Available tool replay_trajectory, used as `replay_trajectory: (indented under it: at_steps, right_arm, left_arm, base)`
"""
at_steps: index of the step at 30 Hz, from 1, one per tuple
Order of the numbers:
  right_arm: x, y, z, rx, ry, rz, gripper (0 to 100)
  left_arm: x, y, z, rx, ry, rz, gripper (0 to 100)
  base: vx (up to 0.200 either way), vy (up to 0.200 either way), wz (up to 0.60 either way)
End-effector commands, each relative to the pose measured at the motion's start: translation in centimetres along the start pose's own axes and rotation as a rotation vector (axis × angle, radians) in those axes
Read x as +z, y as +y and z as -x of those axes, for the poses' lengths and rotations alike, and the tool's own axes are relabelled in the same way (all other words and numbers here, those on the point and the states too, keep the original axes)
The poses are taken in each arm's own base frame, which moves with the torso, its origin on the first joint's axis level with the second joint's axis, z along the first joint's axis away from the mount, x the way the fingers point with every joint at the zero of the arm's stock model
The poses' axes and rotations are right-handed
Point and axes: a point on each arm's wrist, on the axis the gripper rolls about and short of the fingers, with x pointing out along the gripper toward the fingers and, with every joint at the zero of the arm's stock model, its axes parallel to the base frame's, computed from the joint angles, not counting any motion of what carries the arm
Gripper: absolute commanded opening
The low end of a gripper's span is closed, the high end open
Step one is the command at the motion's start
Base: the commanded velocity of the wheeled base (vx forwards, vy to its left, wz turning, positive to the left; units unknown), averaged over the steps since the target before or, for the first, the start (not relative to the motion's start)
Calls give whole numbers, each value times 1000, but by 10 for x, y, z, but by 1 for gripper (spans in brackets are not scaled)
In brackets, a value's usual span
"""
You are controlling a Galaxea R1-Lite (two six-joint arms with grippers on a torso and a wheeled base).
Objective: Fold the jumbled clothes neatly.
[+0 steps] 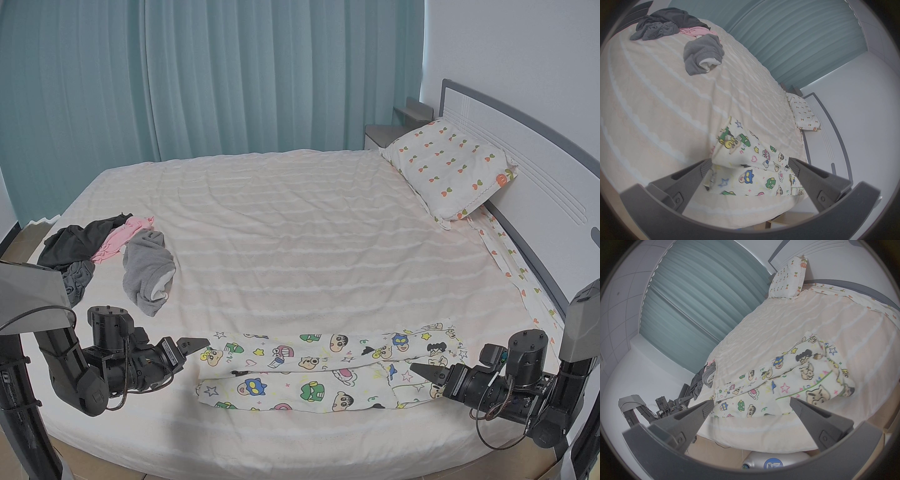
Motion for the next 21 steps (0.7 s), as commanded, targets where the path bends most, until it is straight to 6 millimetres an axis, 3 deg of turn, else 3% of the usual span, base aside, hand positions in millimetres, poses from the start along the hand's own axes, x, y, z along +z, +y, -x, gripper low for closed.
replay_trajectory:
  at_steps: [1, 6, 10, 21]
  right_arm:
    - [-1, -1, 3, -1, 2, -1, 100]
    - [1, 1, 5, 7, -9, -1, 100]
    - [2, 2, 7, 15, -17, 0, 100]
    - [2, 2, 6, 11, -14, -2, 100]
  left_arm:
    - [2, 2, -16, 2, 6, -9, 100]
    - [17, -2, -44, -4, 10, -41, 100]
    - [27, -20, -69, 49, 114, -74, 100]
    - [20, -20, -116, 95, 139, -210, 100]
  base:
    - [0, 0, 0]
    - [0, 0, 0]
    - [0, 0, 0]
    - [0, 0, 0]
